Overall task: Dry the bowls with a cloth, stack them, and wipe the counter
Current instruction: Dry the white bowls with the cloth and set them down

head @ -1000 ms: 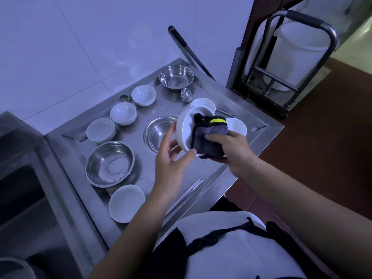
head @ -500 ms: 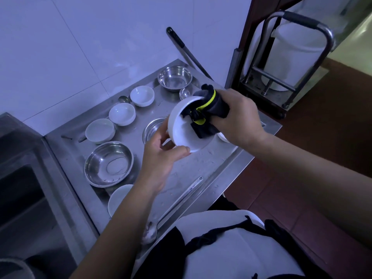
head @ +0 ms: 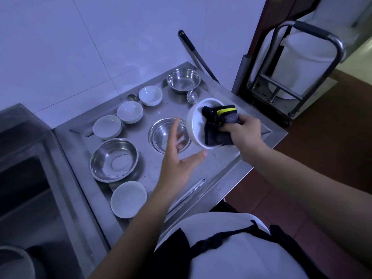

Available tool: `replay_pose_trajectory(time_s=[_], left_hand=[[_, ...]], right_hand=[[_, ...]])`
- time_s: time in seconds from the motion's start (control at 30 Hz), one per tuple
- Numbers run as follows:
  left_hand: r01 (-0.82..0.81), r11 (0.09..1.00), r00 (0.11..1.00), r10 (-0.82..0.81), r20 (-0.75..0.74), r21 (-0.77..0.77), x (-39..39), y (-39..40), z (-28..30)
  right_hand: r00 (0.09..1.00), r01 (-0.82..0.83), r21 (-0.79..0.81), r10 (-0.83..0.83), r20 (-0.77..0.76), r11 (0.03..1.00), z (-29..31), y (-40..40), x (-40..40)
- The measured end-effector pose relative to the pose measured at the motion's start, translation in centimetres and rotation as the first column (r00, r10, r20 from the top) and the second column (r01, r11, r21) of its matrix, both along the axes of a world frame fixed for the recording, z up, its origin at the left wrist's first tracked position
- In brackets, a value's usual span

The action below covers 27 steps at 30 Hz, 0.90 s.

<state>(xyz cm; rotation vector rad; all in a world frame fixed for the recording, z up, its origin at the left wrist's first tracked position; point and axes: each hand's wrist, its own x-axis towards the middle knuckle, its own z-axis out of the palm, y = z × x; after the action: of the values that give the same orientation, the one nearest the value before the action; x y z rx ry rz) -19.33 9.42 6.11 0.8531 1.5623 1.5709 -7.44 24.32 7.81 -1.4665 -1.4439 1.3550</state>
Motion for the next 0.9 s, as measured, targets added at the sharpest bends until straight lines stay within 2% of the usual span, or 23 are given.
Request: replay_pose_trajectory(time_s=[0.13, 0.27, 0.33, 0.4, 0.43, 0.5, 0.57, 0.6, 0.63, 0.67, 0.73, 0.8, 0.9], left_hand=[[-0.103, 0.991, 0.993, 0.098, 0.064, 0.079, 2.0, 0.1, -0.4], [-0.207, 0.973, 0.974, 0.196, 0.112, 0.101, 2.6, -0.4, -0.3], [-0.190, 0.977, 0.980, 0.183, 0.079, 0.098, 2.4, -0.7, -0.1], [-0.113, 0.988, 0.994, 0.112, 0.012, 0.102, 1.7, -0.8, 0.8], [-0.053, 0.994, 0.999, 0.054, -0.003, 0.100, 1.1, -0.7, 1.6], [0.083, 0.994, 0.996, -0.084, 0.017, 0.074, -0.5, 0.0, 3.7], [0.207, 0.978, 0.978, -0.207, 0.013, 0.026, -2.4, 1.0, 5.9], [0.261, 0.965, 0.965, -0.262, 0.013, 0.024, -3.1, 1.5, 6.9], [0.302, 0.953, 0.953, -0.303, 0.019, 0.041, -3.5, 1.8, 7.7], [0.311, 0.948, 0.949, -0.313, 0.028, 0.067, -3.6, 2.0, 8.3], [0.218, 0.966, 0.971, -0.228, 0.064, 0.135, -3.1, 2.1, 8.8], [0.075, 0.972, 0.984, -0.108, 0.139, 0.221, -2.3, 2.1, 8.4], [0.034, 0.951, 0.975, -0.100, 0.200, 0.307, -0.9, 2.4, 7.6]], right_hand=[[0.985, 0.021, -0.298, -0.070, -0.155, 0.954, 0.1, -2.7, -0.5], [0.984, -0.007, -0.366, -0.058, -0.168, 0.931, -0.4, -4.0, 0.0], [0.991, -0.019, -0.250, -0.015, -0.134, 0.968, -0.1, -4.0, 0.4], [0.994, -0.110, 0.094, 0.107, 0.033, 0.989, 1.3, -2.7, 1.1], [0.968, -0.222, 0.299, 0.174, 0.180, 0.928, 2.7, -1.8, 1.7], [0.850, -0.495, 0.546, 0.245, 0.467, 0.676, 6.3, -0.4, 2.4], [0.728, -0.673, 0.603, 0.238, 0.643, 0.427, 9.6, 0.8, 2.7], [0.703, -0.703, 0.610, 0.225, 0.675, 0.365, 10.8, 1.2, 2.6], [0.699, -0.708, 0.617, 0.221, 0.680, 0.343, 12.0, 1.3, 2.4], [0.717, -0.690, 0.632, 0.212, 0.664, 0.352, 12.7, 1.5, 2.3], [0.772, -0.617, 0.665, 0.161, 0.615, 0.421, 13.8, 1.4, 2.1], [0.840, -0.494, 0.658, 0.117, 0.530, 0.568, 13.9, 1.7, 1.9], [0.934, -0.305, 0.509, 0.149, 0.325, 0.805, 13.4, 2.7, 1.4]])
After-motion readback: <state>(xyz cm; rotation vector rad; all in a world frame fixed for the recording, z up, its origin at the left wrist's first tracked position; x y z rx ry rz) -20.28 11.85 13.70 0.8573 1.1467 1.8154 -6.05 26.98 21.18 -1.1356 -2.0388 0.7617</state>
